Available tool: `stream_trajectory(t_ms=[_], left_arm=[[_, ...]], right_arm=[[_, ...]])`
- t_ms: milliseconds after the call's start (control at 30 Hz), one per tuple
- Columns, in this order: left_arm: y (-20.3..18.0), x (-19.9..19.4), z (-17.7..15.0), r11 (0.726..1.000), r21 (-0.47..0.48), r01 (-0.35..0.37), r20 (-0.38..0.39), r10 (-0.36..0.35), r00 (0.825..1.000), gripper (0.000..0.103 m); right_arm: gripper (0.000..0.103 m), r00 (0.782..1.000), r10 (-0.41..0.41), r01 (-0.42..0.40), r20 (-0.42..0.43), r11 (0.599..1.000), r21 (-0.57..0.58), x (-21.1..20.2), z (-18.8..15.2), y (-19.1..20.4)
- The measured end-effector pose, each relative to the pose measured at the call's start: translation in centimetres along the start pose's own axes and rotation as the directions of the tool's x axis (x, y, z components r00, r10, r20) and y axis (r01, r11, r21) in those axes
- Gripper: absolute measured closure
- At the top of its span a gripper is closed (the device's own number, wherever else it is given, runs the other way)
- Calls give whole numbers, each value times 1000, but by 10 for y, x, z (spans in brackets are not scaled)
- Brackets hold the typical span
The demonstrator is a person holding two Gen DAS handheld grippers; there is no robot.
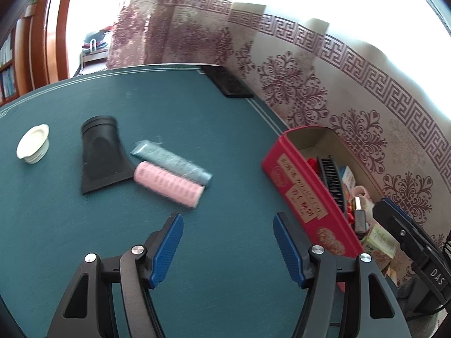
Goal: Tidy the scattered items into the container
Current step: 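Move the left gripper to the black hair dryer nozzle while the right gripper approaches another pink curler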
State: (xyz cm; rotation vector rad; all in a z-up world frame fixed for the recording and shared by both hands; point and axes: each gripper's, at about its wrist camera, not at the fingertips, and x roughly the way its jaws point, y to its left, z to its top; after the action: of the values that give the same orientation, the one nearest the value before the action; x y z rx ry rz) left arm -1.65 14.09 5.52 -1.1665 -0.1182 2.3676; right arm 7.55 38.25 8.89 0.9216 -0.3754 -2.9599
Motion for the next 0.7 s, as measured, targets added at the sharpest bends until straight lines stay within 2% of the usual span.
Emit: stream_trajectory(t_ms=[67, 333, 533, 700], left_arm=[[11, -1, -4, 1000, -18, -25, -1, 25, 1000, 24], [56, -10, -15, 990, -108, -86, 1, 87, 996, 24], [84, -13, -13, 980, -169, -104, 9, 107, 994, 24], [94, -9, -11, 976, -188, -110, 4, 113, 994, 24]], right_arm=[[31, 1000, 12, -12, -5, 1000, -12, 1, -1, 7], [30, 996, 76, -80, -44, 994, -78, 10, -12, 41], [29, 991, 117, -126, -69, 979, -161, 16, -23, 73], [27, 984, 137, -156, -110, 970, -188, 26, -31, 90]])
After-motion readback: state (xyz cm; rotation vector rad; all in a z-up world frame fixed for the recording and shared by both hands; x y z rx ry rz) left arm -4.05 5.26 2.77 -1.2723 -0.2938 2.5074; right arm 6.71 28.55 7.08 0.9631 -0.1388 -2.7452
